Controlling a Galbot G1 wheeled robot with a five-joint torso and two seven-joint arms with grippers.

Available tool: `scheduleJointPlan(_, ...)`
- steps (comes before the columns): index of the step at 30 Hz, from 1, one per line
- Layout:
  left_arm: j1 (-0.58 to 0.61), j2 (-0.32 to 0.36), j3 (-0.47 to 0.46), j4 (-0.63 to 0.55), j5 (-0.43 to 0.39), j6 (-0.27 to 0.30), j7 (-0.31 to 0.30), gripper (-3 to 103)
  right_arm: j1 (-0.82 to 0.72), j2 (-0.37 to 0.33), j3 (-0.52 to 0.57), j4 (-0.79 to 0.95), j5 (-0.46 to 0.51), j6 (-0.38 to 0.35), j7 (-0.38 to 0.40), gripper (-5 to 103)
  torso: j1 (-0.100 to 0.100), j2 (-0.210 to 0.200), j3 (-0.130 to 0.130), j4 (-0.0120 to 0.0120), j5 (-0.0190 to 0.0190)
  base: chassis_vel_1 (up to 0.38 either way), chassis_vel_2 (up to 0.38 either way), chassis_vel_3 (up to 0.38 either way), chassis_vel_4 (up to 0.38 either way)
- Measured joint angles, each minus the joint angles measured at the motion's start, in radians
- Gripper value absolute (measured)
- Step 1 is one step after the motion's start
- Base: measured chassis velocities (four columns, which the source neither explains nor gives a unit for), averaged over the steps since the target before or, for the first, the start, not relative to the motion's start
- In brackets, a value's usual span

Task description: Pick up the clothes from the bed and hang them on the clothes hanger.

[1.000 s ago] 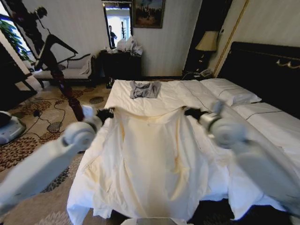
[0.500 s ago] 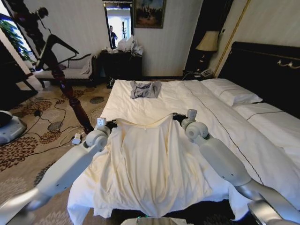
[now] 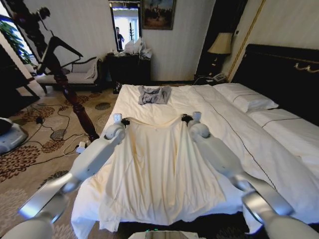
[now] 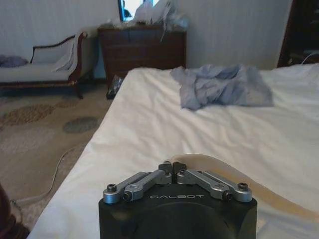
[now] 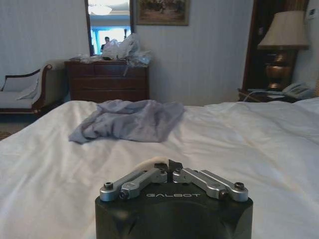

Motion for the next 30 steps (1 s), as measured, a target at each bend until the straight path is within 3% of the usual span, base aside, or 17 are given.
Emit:
scheduleJointPlan(4, -0.022, -0.025, 0.006, 0.079, 0.023, -0.002, 0.035, 0, 0.032, 0.059, -0.013, -0.082, -0.024, 0.011, -0.008, 0, 0.000, 0.000, 0.000, 0.0008, -0.0001, 0.000, 0.000, 0.000, 0.000)
scheduleJointPlan(5, -0.054, -0.062, 0.018, 0.173, 0.055, -0.016, 0.064, 0, 0.045, 0.083, -0.017, -0.141, -0.043, 0.020, -0.015, 0, 0.000, 0.000, 0.000, 0.0010, -0.0002, 0.000, 0.000, 0.000, 0.000)
scheduleJointPlan(6, -0.054, -0.062, 0.018, 0.173, 0.055, -0.016, 0.064, 0, 0.045, 0.083, -0.017, -0.141, -0.043, 0.020, -0.015, 0, 0.000, 0.000, 0.000, 0.0010, -0.0002, 0.000, 0.000, 0.000, 0.000)
scheduleJointPlan(10, -0.127, -0.177, 0.029, 0.342, 0.130, -0.066, 0.118, 0, 0.044, 0.086, 0.001, -0.211, -0.083, 0.039, -0.023, 0, 0.000, 0.000, 0.000, -0.0016, 0.0001, 0.000, 0.000, 0.000, 0.000)
scheduleJointPlan(14, -0.159, -0.241, 0.038, 0.425, 0.163, -0.082, 0.148, 0, 0.049, 0.104, 0.007, -0.266, -0.107, 0.058, -0.040, 0, 0.000, 0.000, 0.000, -0.0013, 0.0006, 0.000, 0.000, 0.000, 0.000)
scheduleJointPlan(20, -0.138, -0.268, 0.038, 0.462, 0.177, -0.084, 0.153, 0, 0.044, 0.130, 0.014, -0.326, -0.119, 0.081, -0.075, 0, 0.000, 0.000, 0.000, 0.0005, -0.0001, 0.000, 0.000, 0.000, 0.000)
scheduleJointPlan(28, -0.105, -0.269, 0.028, 0.449, 0.158, -0.042, 0.126, -3, 0.005, 0.125, 0.006, -0.320, -0.125, 0.075, -0.112, -3, 0.000, 0.000, 0.000, -0.0007, 0.0002, 0.000, 0.000, 0.000, 0.000)
scheduleJointPlan(30, -0.087, -0.241, 0.031, 0.404, 0.132, 0.003, 0.117, 7, -0.007, 0.118, 0.005, -0.307, -0.111, 0.062, -0.114, 7, 0.000, 0.000, 0.000, -0.0006, 0.0001, 0.000, 0.000, 0.000, 0.000)
